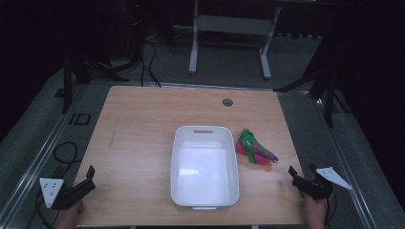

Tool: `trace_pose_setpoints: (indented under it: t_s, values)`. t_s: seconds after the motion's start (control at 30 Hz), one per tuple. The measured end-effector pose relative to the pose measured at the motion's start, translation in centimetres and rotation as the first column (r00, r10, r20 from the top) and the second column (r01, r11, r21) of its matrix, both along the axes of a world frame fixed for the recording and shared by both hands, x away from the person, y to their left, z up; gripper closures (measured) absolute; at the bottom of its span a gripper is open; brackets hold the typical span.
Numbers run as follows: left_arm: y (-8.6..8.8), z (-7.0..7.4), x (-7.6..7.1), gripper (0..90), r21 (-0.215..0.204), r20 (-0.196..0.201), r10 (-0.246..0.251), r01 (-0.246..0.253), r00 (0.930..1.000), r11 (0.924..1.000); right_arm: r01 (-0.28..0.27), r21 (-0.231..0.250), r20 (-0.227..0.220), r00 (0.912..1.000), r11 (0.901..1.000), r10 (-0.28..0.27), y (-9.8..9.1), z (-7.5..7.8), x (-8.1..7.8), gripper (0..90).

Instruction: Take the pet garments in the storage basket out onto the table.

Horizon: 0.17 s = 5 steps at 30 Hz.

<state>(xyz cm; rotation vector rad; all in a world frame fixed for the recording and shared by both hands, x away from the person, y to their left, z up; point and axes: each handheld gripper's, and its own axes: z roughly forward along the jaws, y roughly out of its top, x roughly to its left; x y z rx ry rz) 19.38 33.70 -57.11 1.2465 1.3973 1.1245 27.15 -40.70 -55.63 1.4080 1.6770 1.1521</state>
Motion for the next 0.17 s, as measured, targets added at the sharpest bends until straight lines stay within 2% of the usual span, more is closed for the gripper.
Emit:
trace_pose_setpoints:
  t_s: [0.17]
  values:
    - [-0.01, 0.00, -0.01, 1.2, 0.000, 0.001, 0.001, -0.001, 1.0000, 1.0000, -0.003, -0.010, -0.018, 0.9998, 0.9999, 0.002, 0.12, 0.01, 0.13, 13.3]
